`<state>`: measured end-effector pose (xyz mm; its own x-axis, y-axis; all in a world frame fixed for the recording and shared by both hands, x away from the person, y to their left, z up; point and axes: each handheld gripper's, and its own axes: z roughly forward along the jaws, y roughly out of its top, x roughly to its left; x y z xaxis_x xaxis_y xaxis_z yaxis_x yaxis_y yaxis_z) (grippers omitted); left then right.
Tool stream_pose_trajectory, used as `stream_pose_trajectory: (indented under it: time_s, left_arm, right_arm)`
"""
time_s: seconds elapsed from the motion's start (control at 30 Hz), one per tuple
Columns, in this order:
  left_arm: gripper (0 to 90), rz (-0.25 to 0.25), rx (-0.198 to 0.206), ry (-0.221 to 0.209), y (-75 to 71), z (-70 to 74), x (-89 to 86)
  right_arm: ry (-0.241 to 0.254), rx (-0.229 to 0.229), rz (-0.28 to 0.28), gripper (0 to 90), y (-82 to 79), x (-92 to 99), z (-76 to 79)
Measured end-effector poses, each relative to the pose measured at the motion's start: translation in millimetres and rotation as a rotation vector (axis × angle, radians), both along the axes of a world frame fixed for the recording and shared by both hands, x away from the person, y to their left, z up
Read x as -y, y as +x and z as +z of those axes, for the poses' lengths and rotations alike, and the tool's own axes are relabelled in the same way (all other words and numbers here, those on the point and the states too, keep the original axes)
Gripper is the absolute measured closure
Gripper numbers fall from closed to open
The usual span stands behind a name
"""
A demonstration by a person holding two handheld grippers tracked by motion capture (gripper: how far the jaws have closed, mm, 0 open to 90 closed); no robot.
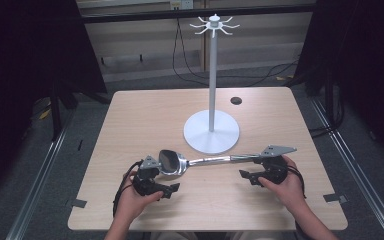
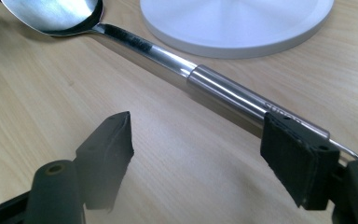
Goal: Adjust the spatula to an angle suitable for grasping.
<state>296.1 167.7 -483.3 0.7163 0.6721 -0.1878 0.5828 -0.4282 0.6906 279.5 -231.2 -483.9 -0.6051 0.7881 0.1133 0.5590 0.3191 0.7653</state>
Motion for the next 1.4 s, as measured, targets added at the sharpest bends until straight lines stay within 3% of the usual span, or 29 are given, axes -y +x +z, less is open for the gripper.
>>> stream_pose_trajectory:
  time_s: [0.23, 0.5, 0.7, 0.83, 1.1, 1.4]
  left_arm:
    - [5.0, 0.028, 0.009, -0.007, 2.8, 4.8, -12.5]
    - [5.4, 0.001, 0.035, -0.018, 11.9, 21.4, -10.2]
    - [6.3, -0.037, 0.051, 0.012, 22.9, 33.7, 4.2]
    - [7.0, -0.054, 0.052, 0.005, 30.2, 35.9, 14.8]
    - [11.9, -0.093, 0.014, 0.001, 39.9, 29.2, 41.0]
    - [17.7, -0.137, -0.011, 0.038, 49.1, 16.9, 66.5]
  right_arm:
    - [-0.003, 0.007, -0.009, 22.1, -7.8, 6.1, 0.0]
    - [0.012, 0.006, -0.011, 20.9, -9.5, 5.8, 1.3]
    - [0.016, 0.000, -0.009, 20.5, -9.6, 6.8, 1.7]
    - [0.015, 0.004, -0.005, 19.5, -10.2, 7.4, 4.2]
    - [0.012, -0.003, 0.000, 19.4, -10.7, 7.4, 4.0]
    - [0.017, -0.003, -0.004, 19.3, -10.5, 11.7, 5.5]
